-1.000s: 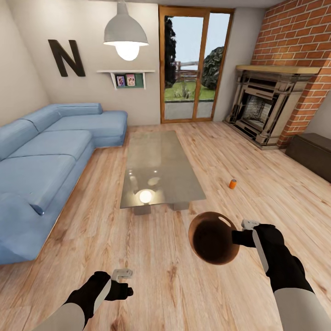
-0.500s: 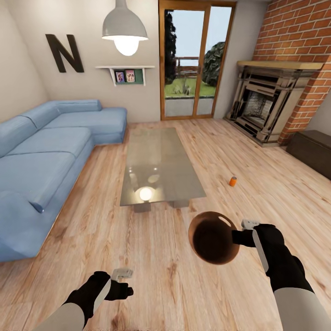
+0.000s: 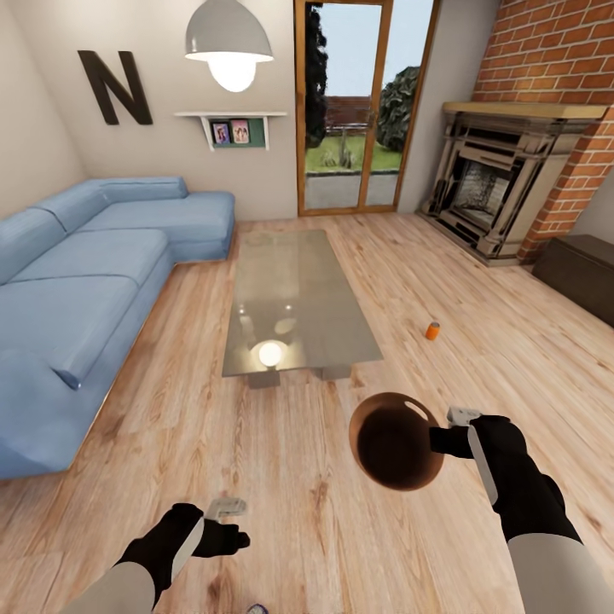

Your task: Put the three can of soda from the living room inside the tash can in the kitchen.

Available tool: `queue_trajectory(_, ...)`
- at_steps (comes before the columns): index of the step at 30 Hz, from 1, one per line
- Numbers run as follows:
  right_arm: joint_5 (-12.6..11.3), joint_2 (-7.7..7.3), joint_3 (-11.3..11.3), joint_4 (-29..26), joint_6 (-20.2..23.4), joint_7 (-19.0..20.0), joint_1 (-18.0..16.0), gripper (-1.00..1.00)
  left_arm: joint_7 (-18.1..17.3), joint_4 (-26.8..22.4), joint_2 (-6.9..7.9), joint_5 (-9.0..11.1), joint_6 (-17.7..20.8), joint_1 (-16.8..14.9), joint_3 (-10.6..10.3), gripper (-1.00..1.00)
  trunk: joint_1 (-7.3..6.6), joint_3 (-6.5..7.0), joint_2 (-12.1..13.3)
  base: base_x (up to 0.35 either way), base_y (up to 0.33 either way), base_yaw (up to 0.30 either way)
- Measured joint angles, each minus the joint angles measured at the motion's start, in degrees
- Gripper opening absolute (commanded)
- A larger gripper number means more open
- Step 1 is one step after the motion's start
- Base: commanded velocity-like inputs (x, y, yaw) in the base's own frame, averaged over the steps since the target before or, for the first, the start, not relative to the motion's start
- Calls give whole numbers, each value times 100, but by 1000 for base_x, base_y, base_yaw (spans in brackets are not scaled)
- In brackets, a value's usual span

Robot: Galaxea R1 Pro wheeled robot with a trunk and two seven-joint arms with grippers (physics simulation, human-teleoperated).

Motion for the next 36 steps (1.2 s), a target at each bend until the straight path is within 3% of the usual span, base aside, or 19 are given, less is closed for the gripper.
queue_trajectory(10, 5, -1, 2, 1, 0, 0, 0, -100, -125, 174, 1, -1, -23, -12, 17, 100, 0, -92, 0, 0, 0, 0)
queue_trajectory(32, 6, 6, 4, 0, 0, 0, 0, -100, 2, 380, -46, -10, -10, -53, 18, 100, 0, -294, 0, 0, 0, 0)
queue_trajectory(36, 3, 7, 7, 0, 0, 0, 0, -100, 173, 379, -61, 2, -5, -178, 19, 100, 0, -330, 0, 0, 0, 0)
